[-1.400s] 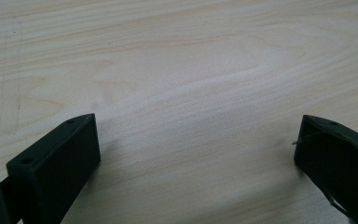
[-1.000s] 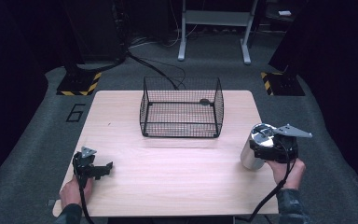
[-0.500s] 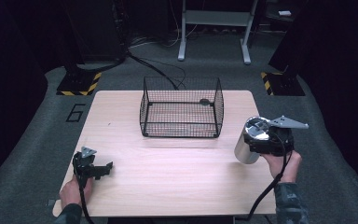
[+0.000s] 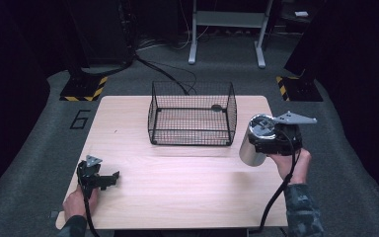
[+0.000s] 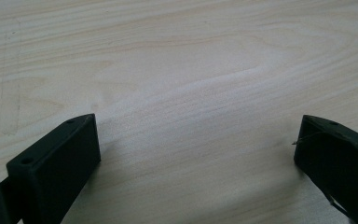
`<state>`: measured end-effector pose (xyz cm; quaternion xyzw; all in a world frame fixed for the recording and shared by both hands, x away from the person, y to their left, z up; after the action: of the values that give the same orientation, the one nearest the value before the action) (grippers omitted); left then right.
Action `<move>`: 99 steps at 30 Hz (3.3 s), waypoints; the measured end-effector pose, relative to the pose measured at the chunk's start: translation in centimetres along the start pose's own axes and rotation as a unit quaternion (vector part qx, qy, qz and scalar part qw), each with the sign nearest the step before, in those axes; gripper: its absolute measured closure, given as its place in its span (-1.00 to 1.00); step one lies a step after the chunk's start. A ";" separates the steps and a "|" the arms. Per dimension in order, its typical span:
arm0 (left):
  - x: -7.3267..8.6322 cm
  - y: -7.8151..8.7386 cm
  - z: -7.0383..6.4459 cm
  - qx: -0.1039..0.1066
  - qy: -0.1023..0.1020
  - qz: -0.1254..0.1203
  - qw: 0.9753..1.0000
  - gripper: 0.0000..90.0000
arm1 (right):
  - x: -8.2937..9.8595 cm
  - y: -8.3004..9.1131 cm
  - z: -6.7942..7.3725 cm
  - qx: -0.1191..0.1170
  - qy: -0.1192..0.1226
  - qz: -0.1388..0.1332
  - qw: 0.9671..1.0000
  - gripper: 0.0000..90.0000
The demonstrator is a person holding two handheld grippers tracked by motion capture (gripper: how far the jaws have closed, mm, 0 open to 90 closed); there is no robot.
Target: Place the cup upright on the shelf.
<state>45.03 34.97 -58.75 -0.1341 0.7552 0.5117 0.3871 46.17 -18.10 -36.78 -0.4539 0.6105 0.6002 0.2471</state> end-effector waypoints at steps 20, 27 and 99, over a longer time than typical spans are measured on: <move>0.0 0.0 0.0 0.001 0.000 0.000 1.000 -1.00 | -3.7 -2.0 3.2 -0.030 0.020 0.005 0.999 -0.92; 0.0 0.0 0.0 0.001 0.000 0.001 1.000 -1.00 | -5.6 -2.7 4.5 -0.038 0.030 0.001 0.999 -0.92; 0.2 0.2 -0.1 0.008 -0.002 0.016 1.000 -1.00 | -11.8 -19.8 13.6 -0.040 0.037 0.038 0.998 -0.92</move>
<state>44.77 35.03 -58.72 -0.1180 0.7606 0.5119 0.3814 65.28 0.56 -38.98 -0.4616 0.6117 0.6159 0.1827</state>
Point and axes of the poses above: each handheld gripper's, and its own axes: y roughly backward along the jaws, x roughly out of its underside, z roughly to its left, the point moved 8 cm from there along -y, roughly forward along the jaws, and after that the axes turned 15 degrees about x, right-handed, at the moved point
